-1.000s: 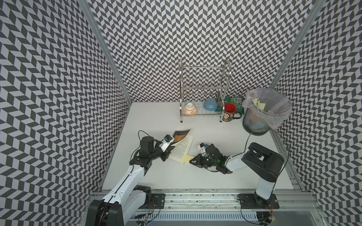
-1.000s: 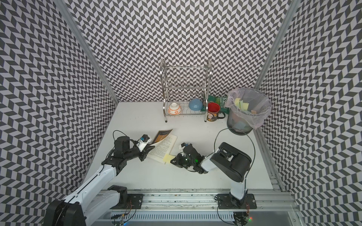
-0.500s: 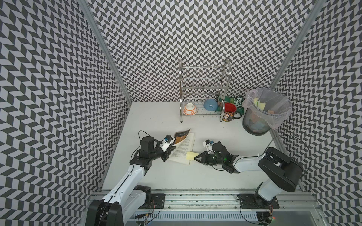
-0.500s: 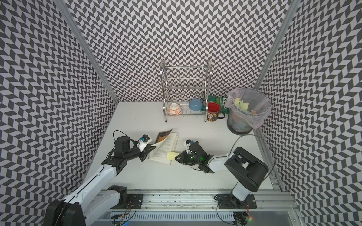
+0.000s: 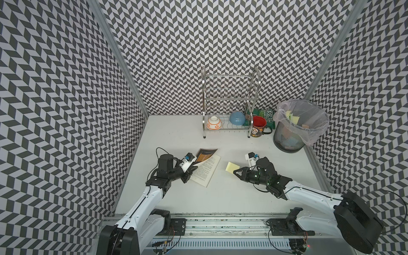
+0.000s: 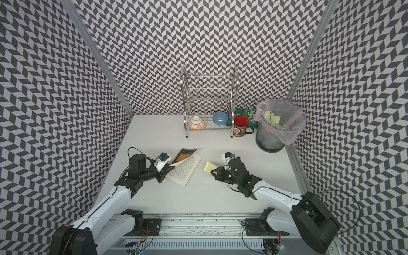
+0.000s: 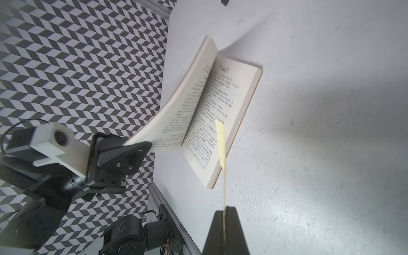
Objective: Peel off the used sticky note
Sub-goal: Close the book at the center of the board, then place the note in the trash bin.
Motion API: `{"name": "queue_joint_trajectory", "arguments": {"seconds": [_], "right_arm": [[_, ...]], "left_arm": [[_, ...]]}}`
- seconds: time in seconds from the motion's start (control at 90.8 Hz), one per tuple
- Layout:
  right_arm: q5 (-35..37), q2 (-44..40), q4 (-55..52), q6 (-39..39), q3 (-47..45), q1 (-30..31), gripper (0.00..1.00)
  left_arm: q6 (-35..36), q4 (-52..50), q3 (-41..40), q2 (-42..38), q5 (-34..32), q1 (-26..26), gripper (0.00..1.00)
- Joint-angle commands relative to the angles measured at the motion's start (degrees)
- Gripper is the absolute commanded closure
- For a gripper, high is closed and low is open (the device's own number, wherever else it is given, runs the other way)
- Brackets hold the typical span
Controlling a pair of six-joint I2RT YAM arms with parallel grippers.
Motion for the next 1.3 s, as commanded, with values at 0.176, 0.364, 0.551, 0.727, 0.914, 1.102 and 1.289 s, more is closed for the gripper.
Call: {"name": "queue_joint_trajectory", "arguments": {"seconds": [0.176, 0.364, 0.551, 0.727, 0.914, 1.102, 1.289], "right_arm": [[4.72, -7.31, -9.68, -5.1, 3.35, -4.0, 1.0], [4.7, -7.88, -9.35, -4.99, 2.65, -4.42, 1.0], [6.76, -7.51, -12.5, -6.75, 4.83, -4.63, 1.0], [11.89, -9.86, -19.59, -9.91, 12.53, -7.99, 1.0], [14.34, -11.23, -27.55, -15.32, 24.35, -17.4, 1.0], [16.88, -7.13, -33.35, -20.03, 38.36, -28.25, 1.0], [19.36, 1.23, -34.31, -22.22, 49.05, -39.21, 1.0]], "left_arm": [[1.5, -3.52, 3.02, 0.44, 3.76, -0.62, 0.94], [3.89, -6.56, 5.08, 0.46, 4.28, -1.0, 0.4], [2.76, -12.69, 13.71, 1.21, 1.97, 0.43, 0.24], [-2.09, -9.29, 17.0, 5.54, -5.01, 5.9, 0.25], [-4.5, -5.6, 15.83, 11.17, -10.99, 12.4, 0.3], [-4.18, -6.18, 12.44, 7.23, -9.98, 12.85, 0.29], [-3.93, -7.29, 10.97, 7.6, -10.72, 12.8, 0.29]]}}
